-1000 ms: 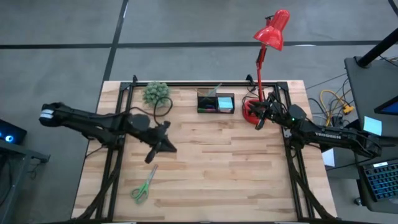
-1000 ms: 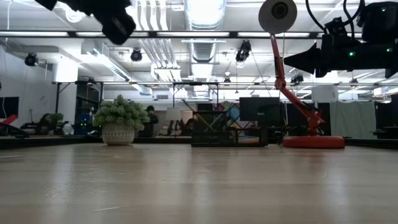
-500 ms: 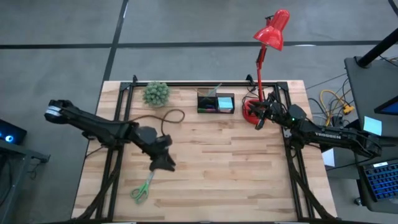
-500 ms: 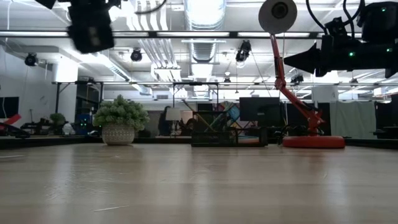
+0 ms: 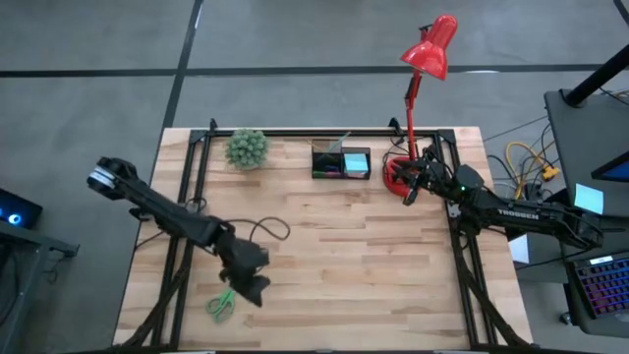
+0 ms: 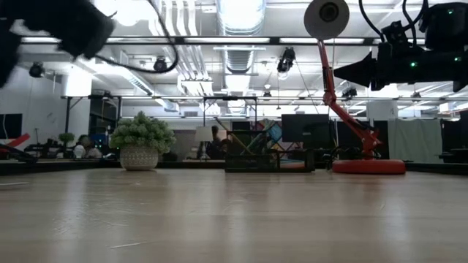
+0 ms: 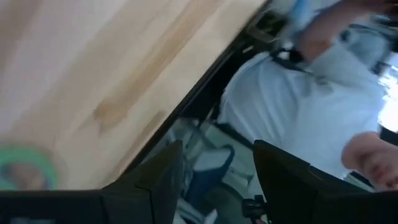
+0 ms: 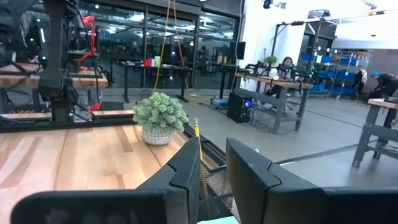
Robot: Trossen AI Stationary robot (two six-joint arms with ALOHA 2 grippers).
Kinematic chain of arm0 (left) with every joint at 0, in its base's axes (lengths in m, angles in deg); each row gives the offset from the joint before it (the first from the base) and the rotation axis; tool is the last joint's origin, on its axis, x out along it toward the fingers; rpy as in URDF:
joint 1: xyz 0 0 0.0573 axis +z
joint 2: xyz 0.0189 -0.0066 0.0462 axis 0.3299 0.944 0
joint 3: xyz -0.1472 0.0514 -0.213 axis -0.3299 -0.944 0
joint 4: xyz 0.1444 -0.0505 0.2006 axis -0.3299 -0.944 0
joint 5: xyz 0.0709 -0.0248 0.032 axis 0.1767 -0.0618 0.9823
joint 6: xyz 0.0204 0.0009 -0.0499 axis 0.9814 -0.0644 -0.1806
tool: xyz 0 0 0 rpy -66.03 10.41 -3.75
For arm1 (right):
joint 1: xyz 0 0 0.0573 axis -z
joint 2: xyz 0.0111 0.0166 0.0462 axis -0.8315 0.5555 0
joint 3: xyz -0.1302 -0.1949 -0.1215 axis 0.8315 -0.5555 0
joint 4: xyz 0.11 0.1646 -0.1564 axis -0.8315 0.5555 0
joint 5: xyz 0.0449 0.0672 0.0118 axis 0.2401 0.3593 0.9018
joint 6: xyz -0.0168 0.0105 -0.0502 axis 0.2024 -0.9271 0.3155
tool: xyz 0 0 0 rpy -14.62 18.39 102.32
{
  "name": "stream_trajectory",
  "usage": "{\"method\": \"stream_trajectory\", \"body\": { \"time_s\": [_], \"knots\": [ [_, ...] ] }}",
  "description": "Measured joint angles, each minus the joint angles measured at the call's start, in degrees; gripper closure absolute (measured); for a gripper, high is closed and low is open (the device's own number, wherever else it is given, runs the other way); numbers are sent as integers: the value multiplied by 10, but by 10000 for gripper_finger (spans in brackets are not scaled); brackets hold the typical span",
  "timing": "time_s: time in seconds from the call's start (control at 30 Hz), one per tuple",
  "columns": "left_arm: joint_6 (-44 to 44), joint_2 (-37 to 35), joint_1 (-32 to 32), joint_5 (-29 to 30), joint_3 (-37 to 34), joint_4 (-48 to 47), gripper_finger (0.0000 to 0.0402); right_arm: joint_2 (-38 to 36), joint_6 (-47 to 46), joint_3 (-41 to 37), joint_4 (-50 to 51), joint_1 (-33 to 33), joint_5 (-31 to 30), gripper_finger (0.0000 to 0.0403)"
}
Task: Pick and place office supplies into organizer
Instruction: Put the green scissors into the desk organizer
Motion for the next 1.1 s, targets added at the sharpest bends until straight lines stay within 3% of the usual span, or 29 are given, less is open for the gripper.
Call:
{"method": "stream_trajectory", "body": {
  "time_s": [0.23,0.43,0.67,0.87,1.1],
  "knots": [
    [-130,31,-53,-38,7,-58,219,0,27,0,-1,0,0,335],
    [-176,29,-85,-78,12,-167,219,0,44,0,-3,0,0,335],
    [-158,25,-110,-73,0,-230,219,0,45,3,-5,0,0,335],
    [-34,25,-124,31,-12,-230,219,0,43,4,1,0,0,335],
    [-24,25,-129,38,-13,-245,219,0,43,4,2,0,0,335]
  ]
}}
